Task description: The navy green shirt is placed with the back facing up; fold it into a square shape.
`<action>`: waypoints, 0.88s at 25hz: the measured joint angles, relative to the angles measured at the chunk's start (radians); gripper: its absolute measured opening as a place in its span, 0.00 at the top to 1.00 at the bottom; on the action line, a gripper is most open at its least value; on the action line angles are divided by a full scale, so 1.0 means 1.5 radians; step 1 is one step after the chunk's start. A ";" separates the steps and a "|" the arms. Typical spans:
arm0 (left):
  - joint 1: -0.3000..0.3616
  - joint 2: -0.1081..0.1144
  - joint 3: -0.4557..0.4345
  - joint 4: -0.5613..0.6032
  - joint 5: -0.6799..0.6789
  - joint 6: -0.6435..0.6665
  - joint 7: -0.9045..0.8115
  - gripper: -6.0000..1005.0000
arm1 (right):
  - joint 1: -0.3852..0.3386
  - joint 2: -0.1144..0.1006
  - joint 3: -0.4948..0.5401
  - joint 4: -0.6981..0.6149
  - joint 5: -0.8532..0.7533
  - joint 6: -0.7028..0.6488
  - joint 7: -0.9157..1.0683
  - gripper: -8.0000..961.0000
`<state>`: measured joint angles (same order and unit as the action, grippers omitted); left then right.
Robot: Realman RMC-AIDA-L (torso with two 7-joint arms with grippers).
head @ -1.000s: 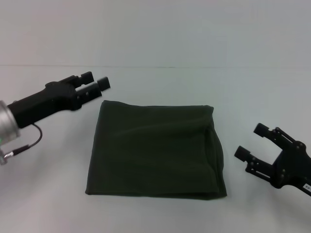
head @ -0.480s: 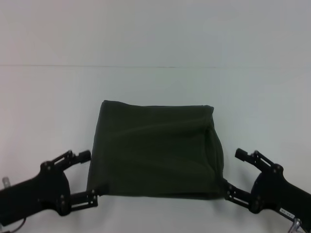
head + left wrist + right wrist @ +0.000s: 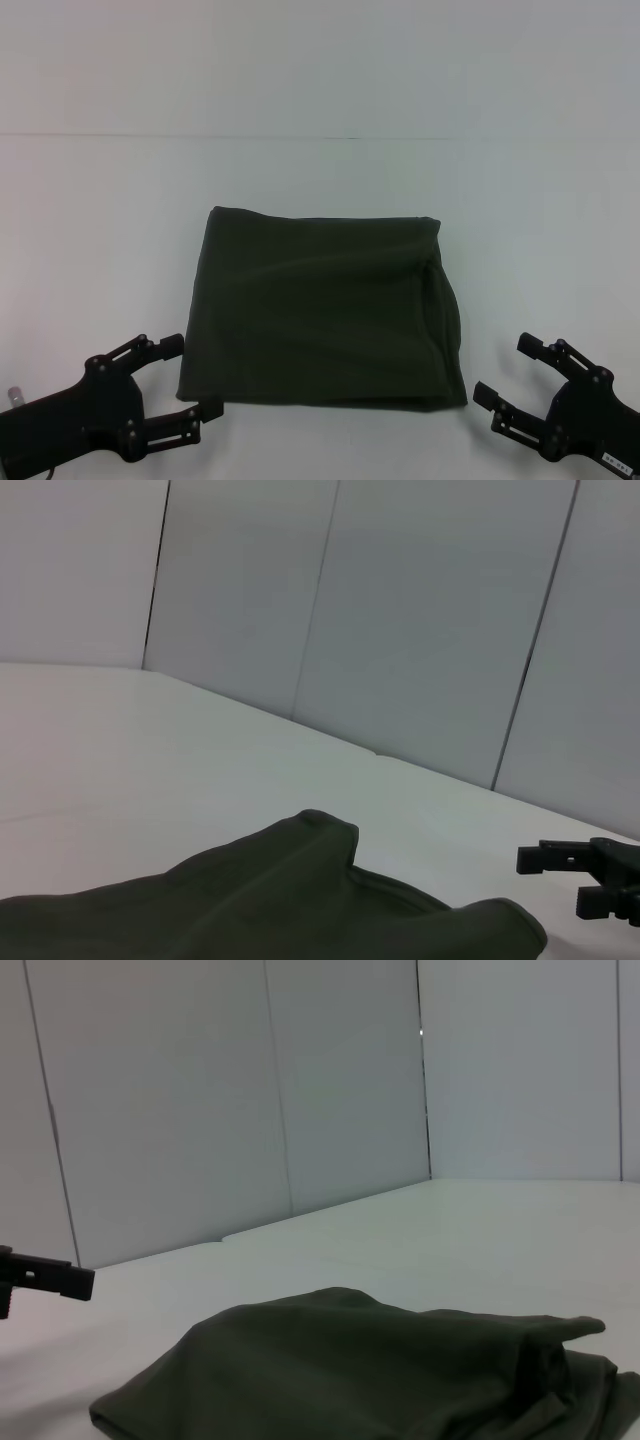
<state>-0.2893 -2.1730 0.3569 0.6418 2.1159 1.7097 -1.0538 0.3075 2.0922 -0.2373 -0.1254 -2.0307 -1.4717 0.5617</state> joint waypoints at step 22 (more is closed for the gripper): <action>-0.015 0.001 0.001 -0.010 0.001 0.000 -0.001 0.06 | 0.010 0.001 0.000 0.000 -0.001 -0.007 0.002 0.05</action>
<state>-0.3117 -2.1709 0.3588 0.6275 2.1180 1.7090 -1.0558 0.3232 2.0938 -0.2376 -0.1251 -2.0324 -1.4818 0.5642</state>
